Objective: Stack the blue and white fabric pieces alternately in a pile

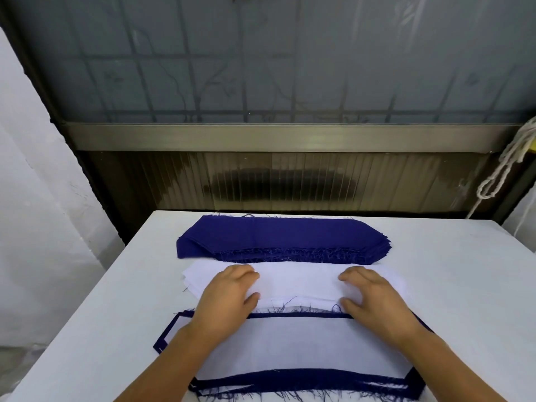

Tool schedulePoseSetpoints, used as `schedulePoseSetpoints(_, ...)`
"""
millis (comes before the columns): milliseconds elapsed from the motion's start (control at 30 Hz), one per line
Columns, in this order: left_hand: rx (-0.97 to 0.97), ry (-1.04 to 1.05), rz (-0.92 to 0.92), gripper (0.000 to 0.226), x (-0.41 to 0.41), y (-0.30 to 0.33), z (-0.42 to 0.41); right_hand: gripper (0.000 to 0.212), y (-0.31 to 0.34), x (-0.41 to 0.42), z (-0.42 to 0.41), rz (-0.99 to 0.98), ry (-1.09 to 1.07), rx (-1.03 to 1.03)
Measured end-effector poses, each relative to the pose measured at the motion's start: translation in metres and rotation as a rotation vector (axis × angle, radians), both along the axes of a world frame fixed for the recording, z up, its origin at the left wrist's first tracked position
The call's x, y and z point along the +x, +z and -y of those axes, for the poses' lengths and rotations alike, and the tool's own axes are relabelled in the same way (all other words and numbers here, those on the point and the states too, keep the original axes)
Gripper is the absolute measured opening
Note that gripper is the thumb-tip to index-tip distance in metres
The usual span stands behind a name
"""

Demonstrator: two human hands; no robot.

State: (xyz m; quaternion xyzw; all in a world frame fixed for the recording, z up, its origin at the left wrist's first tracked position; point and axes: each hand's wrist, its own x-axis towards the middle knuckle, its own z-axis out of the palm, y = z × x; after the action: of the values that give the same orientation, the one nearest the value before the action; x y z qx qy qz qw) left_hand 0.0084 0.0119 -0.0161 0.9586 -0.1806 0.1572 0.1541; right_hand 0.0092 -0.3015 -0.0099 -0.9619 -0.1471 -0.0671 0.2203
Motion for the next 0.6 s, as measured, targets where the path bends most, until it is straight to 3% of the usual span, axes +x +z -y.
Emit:
schedulePoseSetpoints(133,-0.020,-0.031,-0.015,0.034,0.006,-0.014,-0.002,0.031,-0.014,0.000,0.002,0.007,-0.030,0.031)
schedulePoseSetpoints(333,-0.067,-0.045,0.109,0.024,-0.002,-0.021,-0.002,0.014,-0.024,-0.004,0.001,0.219,-0.023,0.022)
schedulePoseSetpoints(433,-0.076,-0.076,0.177,0.008,-0.003,-0.020,-0.003,0.014,-0.024,-0.004,0.002,0.263,-0.020,0.021)
schedulePoseSetpoints(600,-0.035,-0.084,0.215,0.005,-0.003,-0.017,-0.001,0.014,-0.025,-0.004,0.000,0.308,-0.019,0.005)
